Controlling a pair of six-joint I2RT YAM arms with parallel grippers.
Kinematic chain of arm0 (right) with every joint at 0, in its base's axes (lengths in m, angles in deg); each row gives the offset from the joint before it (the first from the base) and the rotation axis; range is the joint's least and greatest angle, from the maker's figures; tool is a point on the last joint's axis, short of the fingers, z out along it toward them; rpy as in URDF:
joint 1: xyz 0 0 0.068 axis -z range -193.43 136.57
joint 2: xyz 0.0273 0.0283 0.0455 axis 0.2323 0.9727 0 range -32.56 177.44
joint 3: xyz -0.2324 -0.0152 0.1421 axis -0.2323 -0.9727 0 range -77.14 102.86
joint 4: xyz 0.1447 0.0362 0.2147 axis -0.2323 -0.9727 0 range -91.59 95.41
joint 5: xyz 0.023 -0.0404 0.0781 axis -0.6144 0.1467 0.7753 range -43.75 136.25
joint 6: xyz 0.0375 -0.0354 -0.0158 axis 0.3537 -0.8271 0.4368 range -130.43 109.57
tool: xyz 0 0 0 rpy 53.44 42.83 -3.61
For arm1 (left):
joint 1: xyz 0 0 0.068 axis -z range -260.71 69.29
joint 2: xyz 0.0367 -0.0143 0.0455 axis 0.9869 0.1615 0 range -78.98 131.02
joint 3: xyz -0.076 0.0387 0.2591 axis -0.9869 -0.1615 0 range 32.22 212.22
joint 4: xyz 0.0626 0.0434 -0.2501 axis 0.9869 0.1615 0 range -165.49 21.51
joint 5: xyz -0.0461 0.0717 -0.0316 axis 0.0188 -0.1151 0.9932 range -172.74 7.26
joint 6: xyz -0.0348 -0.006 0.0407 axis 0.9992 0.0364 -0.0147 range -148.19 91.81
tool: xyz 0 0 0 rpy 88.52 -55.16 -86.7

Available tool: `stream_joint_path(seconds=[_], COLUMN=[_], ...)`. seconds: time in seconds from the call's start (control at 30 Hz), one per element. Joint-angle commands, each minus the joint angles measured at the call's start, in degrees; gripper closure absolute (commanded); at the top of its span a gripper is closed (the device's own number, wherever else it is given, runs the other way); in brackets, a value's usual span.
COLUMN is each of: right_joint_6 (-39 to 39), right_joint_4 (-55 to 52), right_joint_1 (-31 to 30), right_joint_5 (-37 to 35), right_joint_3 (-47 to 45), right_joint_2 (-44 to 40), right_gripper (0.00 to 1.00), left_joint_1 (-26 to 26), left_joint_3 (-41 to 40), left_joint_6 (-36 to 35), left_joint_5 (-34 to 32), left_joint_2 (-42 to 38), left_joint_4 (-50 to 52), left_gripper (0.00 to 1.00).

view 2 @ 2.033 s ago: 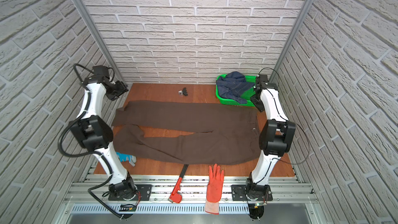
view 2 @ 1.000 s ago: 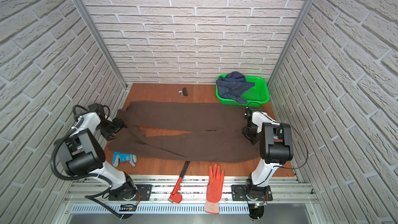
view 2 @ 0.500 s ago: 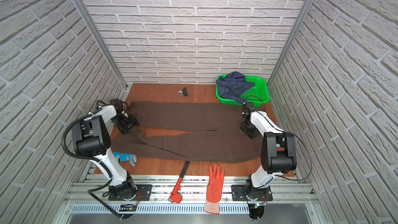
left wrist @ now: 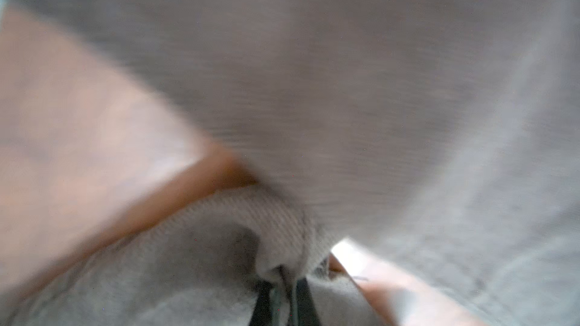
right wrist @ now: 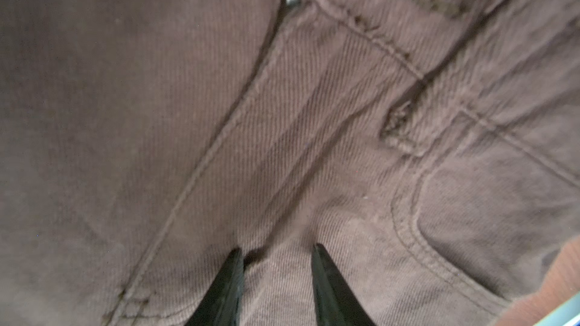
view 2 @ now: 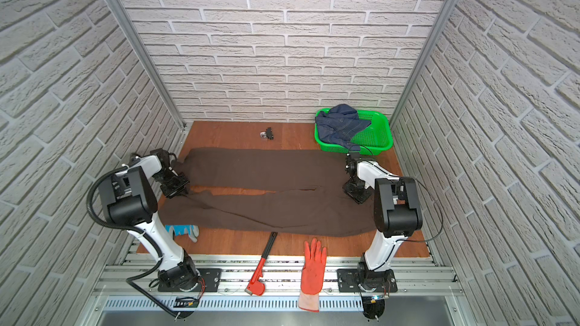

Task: Fold and stack the trousers
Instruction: Smooth out the trousers at the center of the table.

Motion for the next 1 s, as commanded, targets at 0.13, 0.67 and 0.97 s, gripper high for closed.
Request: stream_joint_path(seconds=[0.13,0.67,0.97], right_joint_6=[2.07,-0.87,-1.37], right_joint_4=[1.56,-6.2,-5.47], right_joint_1=[5.55,3.46,1.32], right_joint_5=[-6.54,-2.55,0.51], right_joint_3=[-3.78,-3.33,-9.03], right_joint_2=[-1.09,-12.59,-14.26], right_gripper=[0.62,0.51,0.52], left_joint_1=[-5.53,-0.06,0.49], left_joint_3=[0.96,-5.52,-20.16], left_joint_6=[-1.47,1.68,8.57], left_joint_5=[-3.88,0.53,7.96], left_joint_2=[-2.37,-18.7,-31.13], left_joint_4=[3.59,4.26,-0.24], left_gripper=[1.0,0.34,0.45])
